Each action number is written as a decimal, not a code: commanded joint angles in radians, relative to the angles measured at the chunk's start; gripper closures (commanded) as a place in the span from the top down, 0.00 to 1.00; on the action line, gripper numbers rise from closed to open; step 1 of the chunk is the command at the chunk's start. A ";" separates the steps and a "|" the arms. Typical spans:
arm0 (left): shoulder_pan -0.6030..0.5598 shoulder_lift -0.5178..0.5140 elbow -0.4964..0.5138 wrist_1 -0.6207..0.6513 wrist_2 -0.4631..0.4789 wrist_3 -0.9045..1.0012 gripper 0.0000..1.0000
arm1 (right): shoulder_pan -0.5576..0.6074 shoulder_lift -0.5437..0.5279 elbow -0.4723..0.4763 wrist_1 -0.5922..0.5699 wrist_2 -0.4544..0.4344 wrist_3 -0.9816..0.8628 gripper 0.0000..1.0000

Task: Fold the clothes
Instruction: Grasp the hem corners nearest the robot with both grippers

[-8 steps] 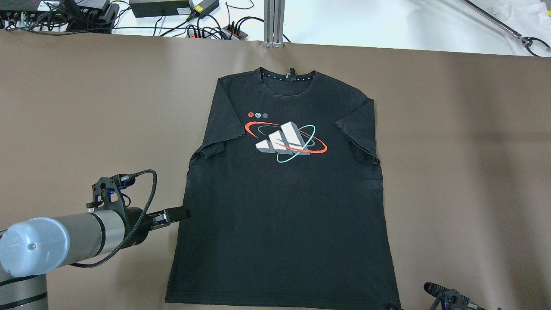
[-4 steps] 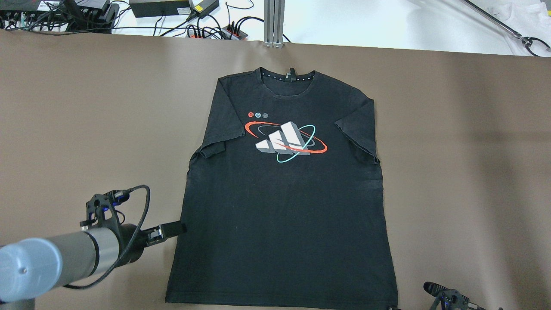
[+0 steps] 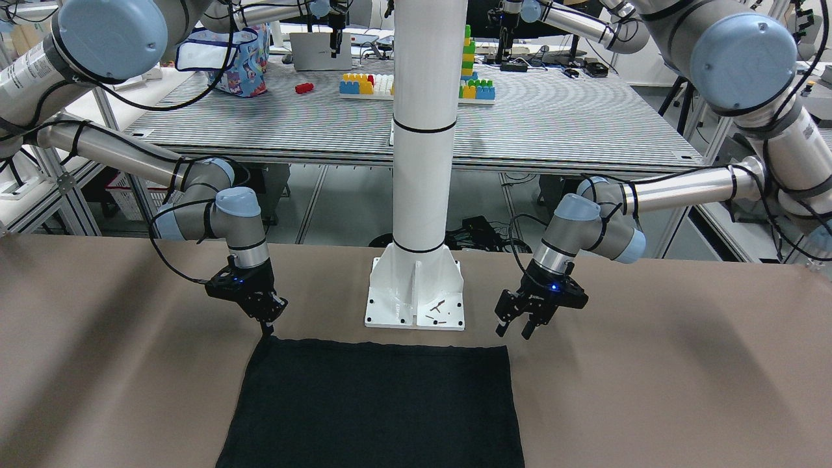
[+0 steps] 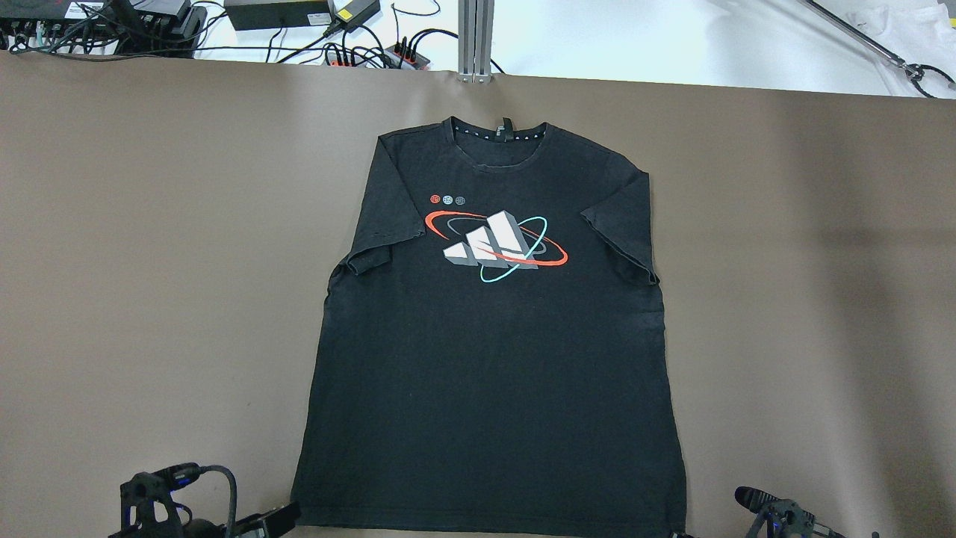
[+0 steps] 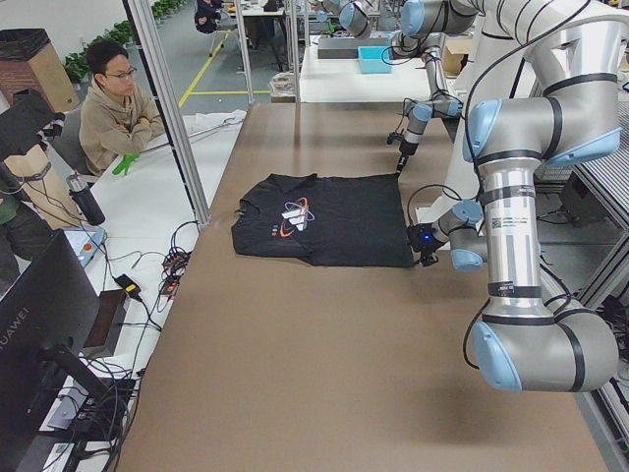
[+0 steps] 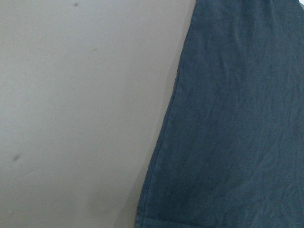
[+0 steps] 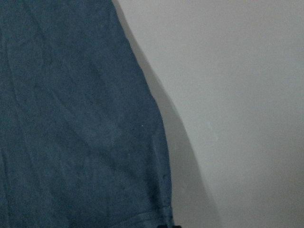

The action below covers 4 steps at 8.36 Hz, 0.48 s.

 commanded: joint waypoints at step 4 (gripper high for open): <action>0.071 -0.026 0.076 -0.010 0.063 -0.008 0.54 | 0.001 -0.001 0.000 0.000 -0.007 0.001 0.00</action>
